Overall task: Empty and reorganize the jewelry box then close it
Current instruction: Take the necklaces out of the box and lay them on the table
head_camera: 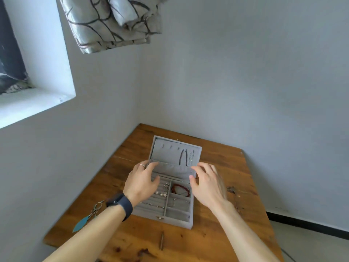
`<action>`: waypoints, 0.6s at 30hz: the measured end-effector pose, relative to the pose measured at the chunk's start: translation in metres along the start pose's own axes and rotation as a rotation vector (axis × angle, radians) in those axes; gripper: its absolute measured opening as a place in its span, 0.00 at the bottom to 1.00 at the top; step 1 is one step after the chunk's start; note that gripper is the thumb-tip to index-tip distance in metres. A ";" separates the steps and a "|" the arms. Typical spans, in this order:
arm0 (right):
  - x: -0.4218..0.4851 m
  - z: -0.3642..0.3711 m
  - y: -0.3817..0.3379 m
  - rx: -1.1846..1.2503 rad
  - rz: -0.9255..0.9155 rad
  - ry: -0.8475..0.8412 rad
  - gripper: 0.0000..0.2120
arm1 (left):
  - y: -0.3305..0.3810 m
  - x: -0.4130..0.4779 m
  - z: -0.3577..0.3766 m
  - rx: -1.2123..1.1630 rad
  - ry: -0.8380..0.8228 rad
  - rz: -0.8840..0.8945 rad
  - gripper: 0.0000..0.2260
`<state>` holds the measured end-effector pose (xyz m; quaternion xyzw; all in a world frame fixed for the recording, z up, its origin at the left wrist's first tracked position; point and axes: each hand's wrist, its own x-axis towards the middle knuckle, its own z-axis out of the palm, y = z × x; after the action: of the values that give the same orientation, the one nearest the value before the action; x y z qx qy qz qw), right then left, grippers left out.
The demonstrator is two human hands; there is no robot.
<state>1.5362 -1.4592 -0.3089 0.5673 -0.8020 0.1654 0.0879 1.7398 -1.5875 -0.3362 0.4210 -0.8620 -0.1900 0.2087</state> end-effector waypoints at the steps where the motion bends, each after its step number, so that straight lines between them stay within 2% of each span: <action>1: 0.011 0.004 0.001 0.003 0.005 0.000 0.19 | -0.006 0.008 0.002 -0.058 0.008 -0.041 0.24; 5: 0.054 0.019 0.006 -0.004 0.020 0.035 0.18 | -0.025 0.035 0.016 -0.149 0.033 -0.096 0.29; 9: 0.087 0.037 0.009 0.006 0.000 0.107 0.14 | -0.034 0.053 0.040 -0.246 0.015 -0.118 0.30; 14: 0.110 0.054 0.011 0.001 -0.027 0.147 0.08 | -0.032 0.065 0.060 -0.528 0.074 -0.196 0.27; 18: 0.114 0.062 0.012 -0.045 -0.057 0.208 0.08 | -0.036 0.066 0.065 -0.540 0.143 -0.186 0.25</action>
<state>1.4891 -1.5786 -0.3313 0.5674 -0.7756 0.2026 0.1881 1.6920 -1.6513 -0.3955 0.4398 -0.7211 -0.4005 0.3551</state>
